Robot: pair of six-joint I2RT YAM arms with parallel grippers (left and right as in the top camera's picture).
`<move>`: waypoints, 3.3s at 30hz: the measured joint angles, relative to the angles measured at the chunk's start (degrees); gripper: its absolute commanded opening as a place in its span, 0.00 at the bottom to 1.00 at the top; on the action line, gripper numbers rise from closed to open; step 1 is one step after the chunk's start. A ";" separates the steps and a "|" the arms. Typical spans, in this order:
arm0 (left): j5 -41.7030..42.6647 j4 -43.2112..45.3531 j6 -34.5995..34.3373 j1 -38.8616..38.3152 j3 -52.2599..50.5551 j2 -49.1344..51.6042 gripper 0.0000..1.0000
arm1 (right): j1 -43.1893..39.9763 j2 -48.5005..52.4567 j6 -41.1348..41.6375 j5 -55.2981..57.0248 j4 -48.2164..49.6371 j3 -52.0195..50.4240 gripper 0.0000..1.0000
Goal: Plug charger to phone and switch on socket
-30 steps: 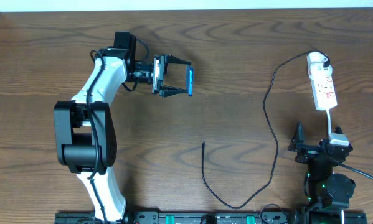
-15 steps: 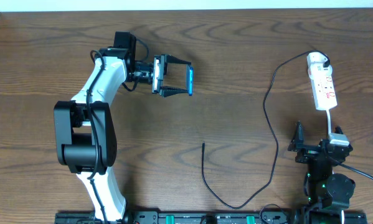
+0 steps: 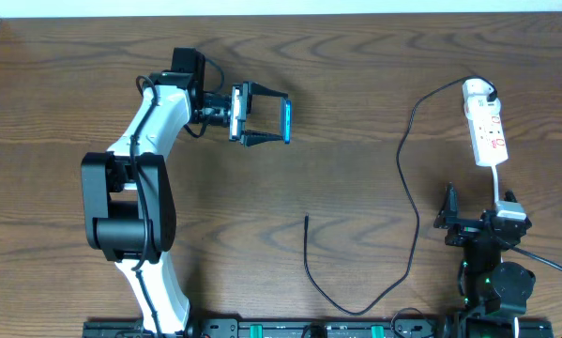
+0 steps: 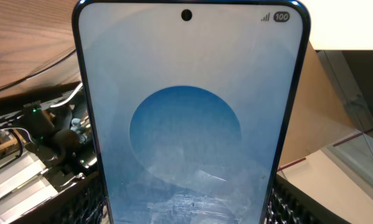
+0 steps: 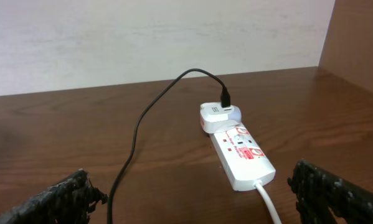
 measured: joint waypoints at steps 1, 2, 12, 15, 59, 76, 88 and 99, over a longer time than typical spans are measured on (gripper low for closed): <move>-0.02 0.00 0.00 0.00 0.00 0.00 0.07 | 0.00 0.00 0.00 0.00 0.02 0.00 0.99; 0.00 0.00 0.00 0.00 0.00 0.00 0.07 | 0.00 0.00 0.00 0.00 0.00 0.00 0.99; 0.00 0.00 0.00 0.00 0.00 0.00 0.07 | 0.00 0.00 0.00 0.00 0.00 0.00 0.99; -0.02 0.00 0.00 0.00 0.00 0.00 0.07 | 0.00 0.00 0.00 0.00 0.00 0.00 0.99; -20.44 1.70 5.92 0.02 0.00 0.00 0.07 | 0.00 0.00 0.00 0.00 0.00 0.00 0.99; -20.72 3.50 6.10 0.00 0.00 -0.31 0.07 | 0.00 0.00 0.00 -0.07 0.50 0.00 0.99; -20.72 3.52 6.10 0.00 0.00 -0.31 0.07 | 0.00 0.44 0.00 -1.22 6.64 -0.02 0.99; -20.76 5.09 6.08 0.00 0.00 -0.33 0.07 | 0.00 22.49 -0.72 -1.81 6.62 12.68 0.99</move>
